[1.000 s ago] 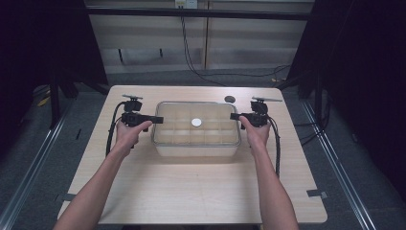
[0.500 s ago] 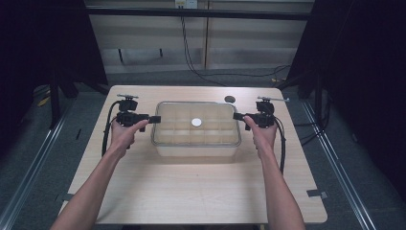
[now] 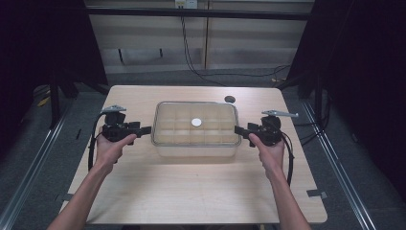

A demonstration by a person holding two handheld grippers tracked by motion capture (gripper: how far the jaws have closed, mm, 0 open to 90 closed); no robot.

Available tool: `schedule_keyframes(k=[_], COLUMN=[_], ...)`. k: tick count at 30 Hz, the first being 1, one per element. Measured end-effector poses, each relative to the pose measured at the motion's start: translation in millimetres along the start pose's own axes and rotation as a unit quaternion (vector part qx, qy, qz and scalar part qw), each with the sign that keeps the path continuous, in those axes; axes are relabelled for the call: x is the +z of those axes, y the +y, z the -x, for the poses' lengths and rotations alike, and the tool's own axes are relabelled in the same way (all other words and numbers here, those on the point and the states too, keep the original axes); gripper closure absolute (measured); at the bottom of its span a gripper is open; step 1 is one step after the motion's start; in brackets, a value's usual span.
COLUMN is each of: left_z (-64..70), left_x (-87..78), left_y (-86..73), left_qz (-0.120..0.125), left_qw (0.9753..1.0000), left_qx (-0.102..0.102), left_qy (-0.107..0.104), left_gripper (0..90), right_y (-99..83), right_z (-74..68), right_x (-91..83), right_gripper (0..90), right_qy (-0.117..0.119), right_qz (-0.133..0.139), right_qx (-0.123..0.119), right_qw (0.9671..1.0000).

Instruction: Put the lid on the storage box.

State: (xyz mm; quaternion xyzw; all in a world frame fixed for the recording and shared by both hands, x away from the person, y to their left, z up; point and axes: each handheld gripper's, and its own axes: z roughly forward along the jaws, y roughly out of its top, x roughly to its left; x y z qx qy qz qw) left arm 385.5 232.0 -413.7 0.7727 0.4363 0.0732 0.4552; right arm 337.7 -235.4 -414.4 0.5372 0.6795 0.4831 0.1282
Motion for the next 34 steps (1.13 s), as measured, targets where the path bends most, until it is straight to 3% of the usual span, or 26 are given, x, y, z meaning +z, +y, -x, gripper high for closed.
schedule_keyframes(k=[5, 15, 19, 22, 26, 28, 31, 32, 34], left_z=[6.9, 22.9, 29.3, 32.3, 36.3, 38.3, 35.9, 33.4, 32.9], left_x=[-8.6, -31.7, -43.7, -48.0, -54.8, -58.1, -56.3, -53.3, -52.0], left_y=[-12.0, -49.1, -70.3, -82.8, -93.7, -106.6, -116.3, -122.0, -123.2], left_qz=[0.003, -0.003, -0.009, -0.016, -0.016, -0.023, -0.032, -0.038, -0.044], left_qw=[0.9999, 0.9995, 0.9992, 0.9993, 0.9992, 0.999, 0.9988, 0.999, 0.9988], left_qx=[0.011, 0.029, 0.035, 0.025, 0.028, 0.035, 0.036, 0.024, 0.02], left_qy=[-0.007, -0.013, -0.016, -0.022, -0.022, -0.017, -0.013, -0.007, -0.011], left_gripper=[37.0, 37.0, 35.5, 34.1, 33.9, 33.8, 33.6, 32.9, 32.3], right_y=[-14.8, -55.8, -72.1, -84.1, -93.3, -100.7, -106.3, -110.5, -111.6], right_z=[-8.0, -28.1, -28.6, -26.4, -25.3, -24.4, -21.8, -18.2, -16.2], right_x=[-7.9, -41.5, -52.9, -60.1, -67.0, -74.5, -78.0, -78.8, -78.4], right_gripper=[34.6, 36.9, 36.4, 36.0, 35.8, 35.3, 35.0, 34.1, 33.5], right_qy=[0.01, 0.023, 0.027, 0.023, 0.021, 0.014, 0.012, 0.006, 0.001], right_qz=[-0.003, 0.004, 0.006, 0.007, 0.008, 0.006, 0.01, 0.009, 0.006], right_qx=[-0.013, -0.039, -0.03, -0.019, -0.01, -0.012, -0.007, -0.003, -0.004], right_qw=[0.9999, 0.9989, 0.9992, 0.9995, 0.9997, 0.9998, 0.9998, 0.9999, 1.0])
